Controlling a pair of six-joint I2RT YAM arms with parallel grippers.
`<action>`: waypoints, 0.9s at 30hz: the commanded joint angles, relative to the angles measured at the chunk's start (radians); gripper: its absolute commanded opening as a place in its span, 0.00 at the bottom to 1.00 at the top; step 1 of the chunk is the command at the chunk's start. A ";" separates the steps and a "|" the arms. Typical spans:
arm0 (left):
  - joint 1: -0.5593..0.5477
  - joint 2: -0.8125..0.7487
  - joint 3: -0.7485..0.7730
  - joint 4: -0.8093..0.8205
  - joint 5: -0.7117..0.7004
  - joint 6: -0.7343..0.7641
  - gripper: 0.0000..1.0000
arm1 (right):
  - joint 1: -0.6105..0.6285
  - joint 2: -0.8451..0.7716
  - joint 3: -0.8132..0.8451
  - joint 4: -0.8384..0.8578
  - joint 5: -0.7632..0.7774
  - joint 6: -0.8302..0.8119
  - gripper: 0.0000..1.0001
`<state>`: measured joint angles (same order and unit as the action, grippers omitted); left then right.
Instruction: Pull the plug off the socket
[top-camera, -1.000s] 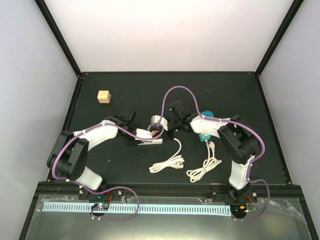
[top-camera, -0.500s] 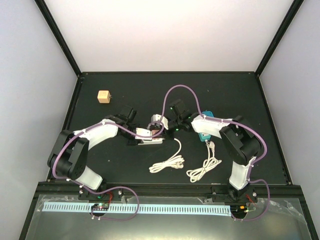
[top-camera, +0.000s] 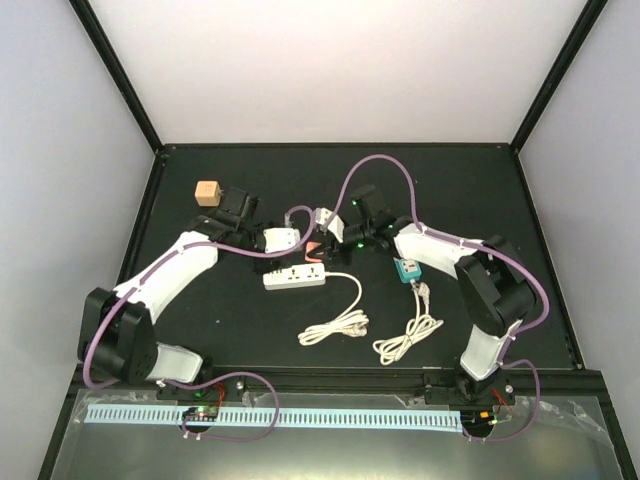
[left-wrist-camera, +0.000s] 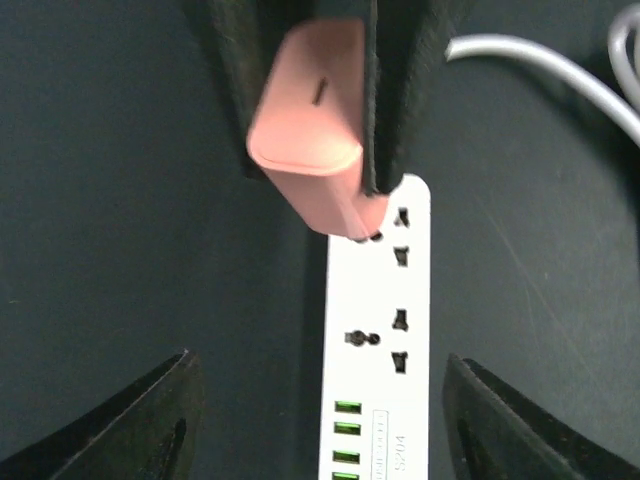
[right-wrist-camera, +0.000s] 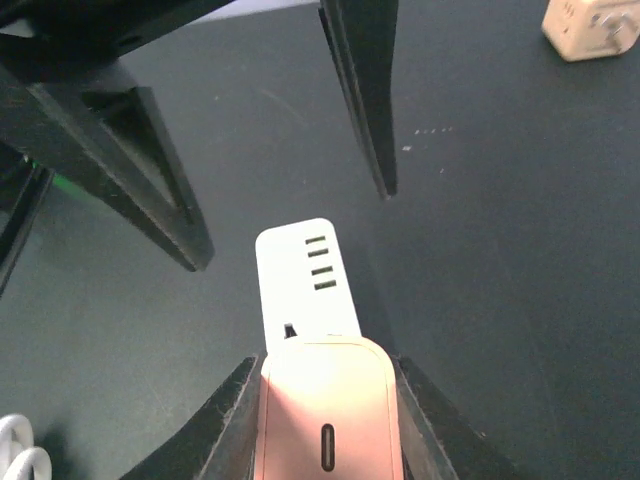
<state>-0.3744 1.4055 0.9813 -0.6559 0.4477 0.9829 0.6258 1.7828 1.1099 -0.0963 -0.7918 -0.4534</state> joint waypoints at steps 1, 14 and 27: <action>0.009 -0.088 0.049 0.050 0.056 -0.110 0.72 | -0.017 -0.064 0.048 0.086 -0.028 0.157 0.01; 0.008 -0.185 0.119 0.215 -0.045 -0.319 0.99 | -0.058 -0.108 0.041 0.471 0.055 0.811 0.01; -0.051 -0.141 0.108 0.356 -0.096 -0.427 0.87 | -0.057 -0.091 -0.041 0.632 0.230 1.303 0.01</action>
<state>-0.3901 1.2419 1.0718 -0.3622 0.3935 0.5961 0.5690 1.6947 1.1072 0.4500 -0.6418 0.6453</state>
